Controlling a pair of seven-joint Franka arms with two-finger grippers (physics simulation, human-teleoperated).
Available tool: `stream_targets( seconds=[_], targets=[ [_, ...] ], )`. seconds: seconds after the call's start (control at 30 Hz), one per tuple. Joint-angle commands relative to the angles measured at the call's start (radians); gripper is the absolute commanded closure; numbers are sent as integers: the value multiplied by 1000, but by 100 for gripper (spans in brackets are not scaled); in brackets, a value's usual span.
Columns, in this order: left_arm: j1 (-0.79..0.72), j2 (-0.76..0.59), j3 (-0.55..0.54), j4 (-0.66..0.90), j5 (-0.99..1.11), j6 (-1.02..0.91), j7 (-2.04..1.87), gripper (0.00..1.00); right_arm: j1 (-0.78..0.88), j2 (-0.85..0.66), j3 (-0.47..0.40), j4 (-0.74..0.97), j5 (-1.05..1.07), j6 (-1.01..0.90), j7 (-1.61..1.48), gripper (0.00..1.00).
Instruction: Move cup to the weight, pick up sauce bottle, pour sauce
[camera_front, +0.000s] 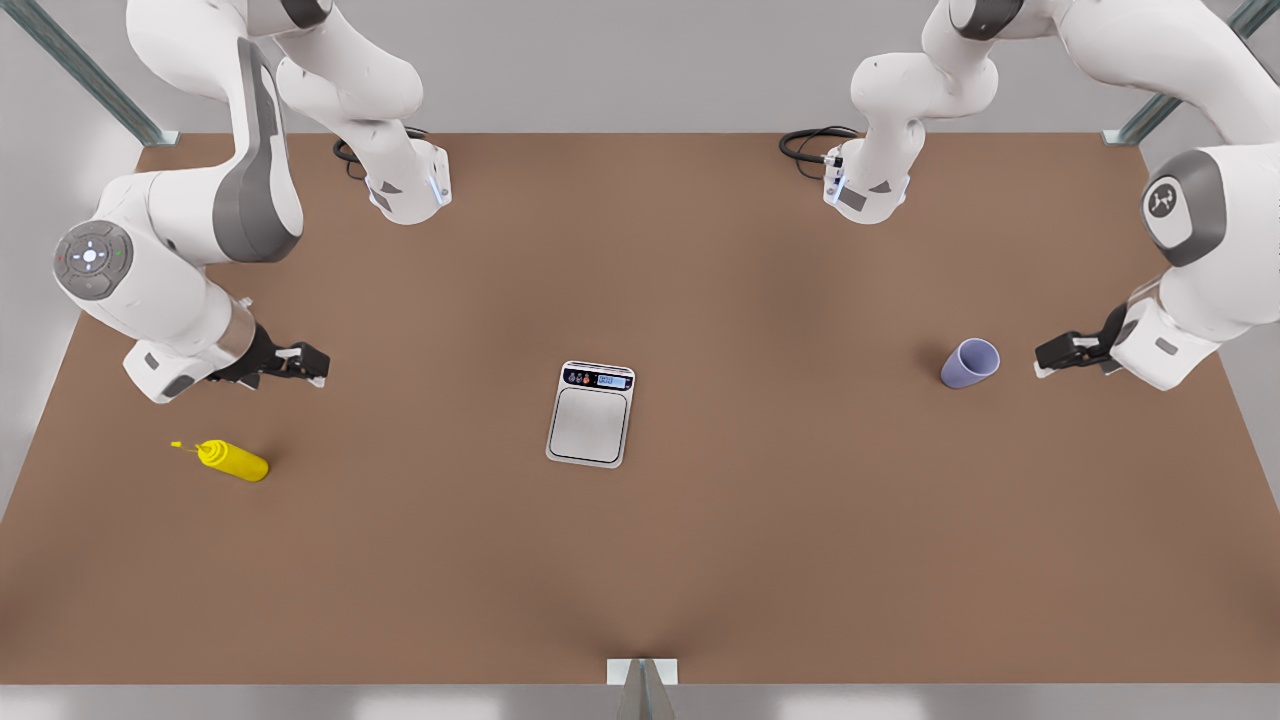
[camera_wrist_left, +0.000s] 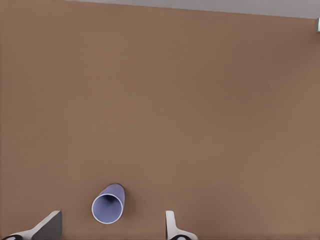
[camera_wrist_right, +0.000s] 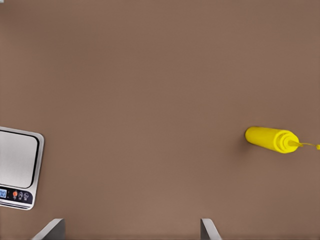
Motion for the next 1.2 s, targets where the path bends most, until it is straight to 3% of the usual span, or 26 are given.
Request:
stream_targets(
  seconds=[0.0,0.13,0.2,0.3,0.37,0.47,0.6,0.73,0.9,1.17],
  targets=[
    [0,0,0,0,0,0,0,0,-10,2,0,0,2,-1,-1,0],
    [91,72,2,-80,123,-114,106,0,-5,22,1,83,42,-160,-406,0],
    [118,72,35,-268,117,150,144,0,-19,25,-5,94,65,-172,-640,0],
    [68,-77,117,-578,91,442,144,0,-229,29,-5,122,316,-225,-1053,0],
    [68,-87,117,-684,57,558,143,0,-350,41,-5,122,382,-269,-1389,0],
    [66,-101,117,-779,55,595,143,0,-484,195,-5,122,562,-327,-1625,0],
    [72,-91,117,-830,55,607,144,0,-576,276,-5,123,660,-332,-1843,0],
    [77,-83,117,-856,55,627,144,0,-651,423,-5,200,759,-332,-1866,0],
    [85,-22,117,-853,55,653,144,0,-809,502,-5,221,830,-409,-2009,0],
    [86,20,118,-854,57,653,144,0,-866,723,-5,286,884,-387,-2090,0]
  ],
)
